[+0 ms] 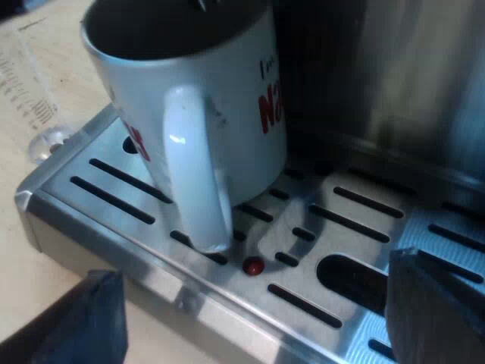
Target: Remove mug from coffee machine
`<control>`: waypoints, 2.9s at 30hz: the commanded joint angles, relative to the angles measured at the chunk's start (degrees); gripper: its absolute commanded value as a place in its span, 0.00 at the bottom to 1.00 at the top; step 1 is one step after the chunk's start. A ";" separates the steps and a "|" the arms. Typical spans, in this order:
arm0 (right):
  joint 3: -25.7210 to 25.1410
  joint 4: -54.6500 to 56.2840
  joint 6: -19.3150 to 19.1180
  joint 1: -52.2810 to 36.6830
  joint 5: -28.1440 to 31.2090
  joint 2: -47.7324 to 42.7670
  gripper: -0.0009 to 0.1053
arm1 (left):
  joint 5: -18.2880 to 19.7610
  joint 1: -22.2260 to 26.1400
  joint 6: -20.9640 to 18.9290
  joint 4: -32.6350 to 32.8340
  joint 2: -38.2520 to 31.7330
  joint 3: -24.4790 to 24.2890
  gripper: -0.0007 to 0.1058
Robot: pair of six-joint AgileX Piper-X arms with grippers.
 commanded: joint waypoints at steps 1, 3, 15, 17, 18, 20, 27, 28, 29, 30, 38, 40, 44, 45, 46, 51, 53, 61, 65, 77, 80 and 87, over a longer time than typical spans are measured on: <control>0.02 -2.53 -0.06 0.21 -0.07 1.53 0.68 | 0.24 -0.19 -0.11 -0.20 0.05 -0.30 0.79; 0.02 -4.51 -0.06 0.21 -0.31 3.28 0.68 | 0.24 -0.19 -0.11 -0.20 0.05 -0.30 0.79; 0.02 -11.91 -0.06 0.21 -0.31 8.95 0.68 | 0.24 -0.19 -0.11 -0.20 0.05 -0.30 0.79; 0.02 -13.00 -0.06 0.21 -0.31 9.69 0.68 | 0.24 -0.19 -0.11 -0.20 0.05 -0.30 0.79; 0.02 -13.97 -0.06 0.21 -0.31 10.46 0.68 | 0.24 -0.19 -0.11 -0.20 0.05 -0.30 0.79; 0.02 -15.46 -0.06 0.21 -0.31 11.41 0.68 | 0.24 -0.19 -0.11 -0.20 0.05 -0.30 0.79; 0.02 -25.45 -0.06 0.21 -0.47 16.27 0.68 | 0.24 -0.19 -0.11 -0.20 0.05 -0.30 0.79; 0.02 -26.28 -0.06 0.21 -0.57 16.79 0.68 | 0.24 -0.19 -0.11 -0.20 0.05 -0.30 0.79; 0.02 -27.90 -0.06 0.21 -0.77 17.38 0.68 | 0.24 -0.19 -0.11 -0.20 0.05 -0.30 0.79; 0.02 -28.63 -0.06 0.21 -0.80 17.68 0.68 | 0.24 -0.19 -0.11 -0.20 0.05 -0.30 0.79; -0.20 -36.59 -0.06 0.21 -3.40 22.10 0.68 | 0.24 -0.19 -0.11 -0.20 0.05 -0.30 0.79; -0.20 -38.63 -0.06 0.21 -3.40 22.90 0.68 | 0.24 -0.19 -0.11 -0.20 0.05 -0.30 0.79; -0.20 -42.49 -0.06 0.21 -3.40 24.48 0.68 | 0.24 -0.19 -0.11 -0.20 0.05 -0.30 0.79; -0.20 -43.20 -0.06 0.21 -3.40 24.65 0.68 | 0.24 -0.19 -0.11 -0.20 0.05 -0.30 0.79; -0.20 -43.72 -0.06 0.21 -3.40 24.95 0.68 | 0.24 -0.19 -0.11 -0.20 0.05 -0.30 0.79; -1.33 -43.84 -0.06 0.21 -5.29 25.58 0.68 | 0.24 -0.19 -0.11 -0.20 0.05 -0.30 0.79; -2.06 -43.73 -0.06 0.21 -5.56 25.58 0.68 | 0.24 -0.19 -0.11 -0.20 0.05 -0.30 0.79; -3.46 -41.00 -0.06 0.21 -5.56 26.05 0.68 | 0.24 -0.19 -0.11 -0.20 0.05 -0.30 0.79; -3.56 -40.75 -0.06 0.21 -5.56 26.05 0.68 | 0.24 -0.19 -0.11 -0.20 0.05 -0.30 0.79; -6.48 -36.16 -0.06 0.52 -5.56 26.05 0.68 | 0.24 -0.19 -0.11 -0.20 0.05 -0.30 0.79; -7.21 -32.92 -0.06 0.82 -5.37 26.05 0.68 | 0.24 -0.19 -0.11 -0.20 0.05 -0.30 0.79; -7.20 -30.42 -0.06 0.82 -5.37 26.05 0.65 | 0.24 -0.19 -0.11 -0.20 0.05 -0.30 0.79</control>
